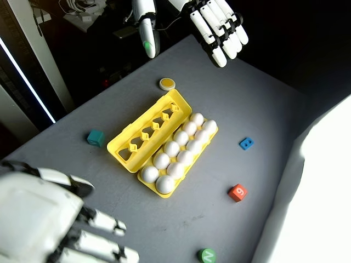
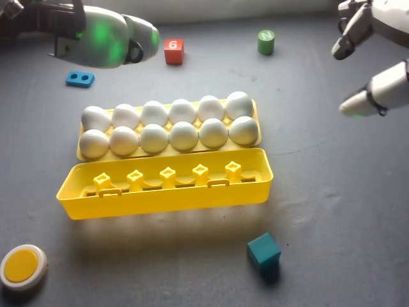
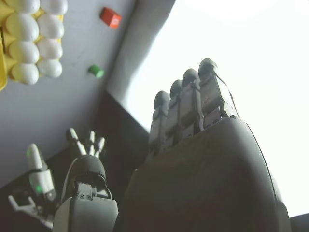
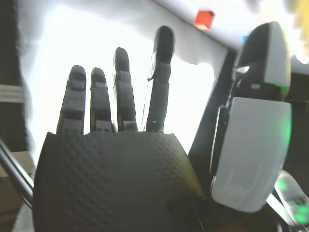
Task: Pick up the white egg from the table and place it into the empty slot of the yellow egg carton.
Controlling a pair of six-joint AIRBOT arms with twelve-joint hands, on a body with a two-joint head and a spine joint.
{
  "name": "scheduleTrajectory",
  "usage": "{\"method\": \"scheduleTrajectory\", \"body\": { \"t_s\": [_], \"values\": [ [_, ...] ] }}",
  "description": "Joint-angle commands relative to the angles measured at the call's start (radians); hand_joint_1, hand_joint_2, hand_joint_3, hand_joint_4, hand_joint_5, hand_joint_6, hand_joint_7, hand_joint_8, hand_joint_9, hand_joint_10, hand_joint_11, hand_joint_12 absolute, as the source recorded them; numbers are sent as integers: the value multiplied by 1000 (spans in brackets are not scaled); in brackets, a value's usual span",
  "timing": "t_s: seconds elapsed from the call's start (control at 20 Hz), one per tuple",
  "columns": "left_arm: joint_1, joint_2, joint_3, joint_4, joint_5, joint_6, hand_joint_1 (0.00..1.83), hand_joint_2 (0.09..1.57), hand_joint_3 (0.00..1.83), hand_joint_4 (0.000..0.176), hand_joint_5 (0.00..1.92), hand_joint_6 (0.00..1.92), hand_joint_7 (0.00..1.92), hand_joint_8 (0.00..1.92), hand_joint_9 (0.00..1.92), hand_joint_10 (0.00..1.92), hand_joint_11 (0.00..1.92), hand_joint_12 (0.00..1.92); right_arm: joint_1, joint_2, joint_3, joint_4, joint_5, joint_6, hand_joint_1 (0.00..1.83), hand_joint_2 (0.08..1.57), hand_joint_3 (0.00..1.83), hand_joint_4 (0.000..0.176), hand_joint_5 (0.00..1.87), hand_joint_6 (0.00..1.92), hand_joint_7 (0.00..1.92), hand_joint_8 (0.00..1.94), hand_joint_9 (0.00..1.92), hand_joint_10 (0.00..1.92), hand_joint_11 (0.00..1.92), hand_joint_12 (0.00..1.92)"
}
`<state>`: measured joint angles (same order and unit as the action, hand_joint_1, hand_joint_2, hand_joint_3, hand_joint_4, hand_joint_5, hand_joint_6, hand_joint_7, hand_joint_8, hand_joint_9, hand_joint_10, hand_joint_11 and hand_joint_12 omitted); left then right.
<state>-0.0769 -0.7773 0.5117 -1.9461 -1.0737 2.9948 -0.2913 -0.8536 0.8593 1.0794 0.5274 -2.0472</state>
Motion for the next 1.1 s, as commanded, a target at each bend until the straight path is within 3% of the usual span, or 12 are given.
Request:
{"method": "scheduleTrajectory", "body": {
  "t_s": [0.0,0.25,0.35,0.4,0.5,0.55,0.75,0.85,0.9,0.95,1.0,1.05],
  "values": [
    [-15,-1,-2,96,21,3,0,1160,1,0,119,8,87,10,68,12,35,18,4,22,-10,-49,85,2,860,758,0,78,878,8,328,4,0,0,0,0],
    [-15,-1,-2,94,21,3,0,1161,1,0,110,3,70,3,52,4,14,11,4,135,-104,-66,84,2,773,772,4,124,854,1,172,0,0,0,0,0],
    [-15,-1,-2,95,21,3,0,1161,1,0,105,0,65,0,46,1,7,10,-1,171,-123,-66,79,-1,815,799,14,59,847,2,138,1,0,0,1,0],
    [-15,-1,-2,96,21,3,0,1161,1,0,105,0,65,0,46,1,7,10,-4,186,-128,-66,76,-2,815,799,14,59,847,2,138,1,0,0,1,0],
    [-15,-1,-2,95,21,3,0,1160,0,0,122,7,90,9,63,7,20,18,-7,204,-133,-66,71,-1,754,821,14,110,846,1,185,2,50,7,42,28],
    [-15,-1,-2,95,21,3,0,1156,0,0,94,0,52,0,37,0,2,13,-11,210,-133,-66,72,-1,739,831,0,104,856,2,212,2,88,4,1,382],
    [-15,-1,-2,97,22,3,0,1162,1,0,119,10,80,11,61,10,17,22,-23,212,-133,-66,81,18,699,840,0,121,882,3,199,0,139,6,0,572],
    [-15,-1,-2,98,22,3,0,1164,2,0,108,4,66,3,49,4,8,22,-23,211,-133,-66,80,43,738,842,0,75,947,14,294,11,224,21,0,745],
    [-15,-1,-2,98,22,3,0,1167,3,0,119,8,83,9,63,9,17,28,-23,211,-133,-66,76,53,701,871,3,9,1020,23,462,28,395,65,4,1109],
    [-15,-1,-2,98,22,3,0,1167,3,0,119,8,83,9,63,9,17,28,-23,210,-133,-66,72,57,701,871,3,9,1020,23,462,28,395,65,4,1109],
    [-15,-1,-2,98,22,3,0,1170,3,0,142,15,114,19,91,18,36,40,-25,209,-133,-66,71,59,700,948,7,0,1036,141,644,500,499,688,204,1398],
    [-15,-1,-2,98,22,3,0,1171,0,0,158,4,133,14,112,3,6,149,-27,209,-133,-66,71,60,693,1001,7,0,773,991,576,1269,497,1348,320,1685]
  ]
}}
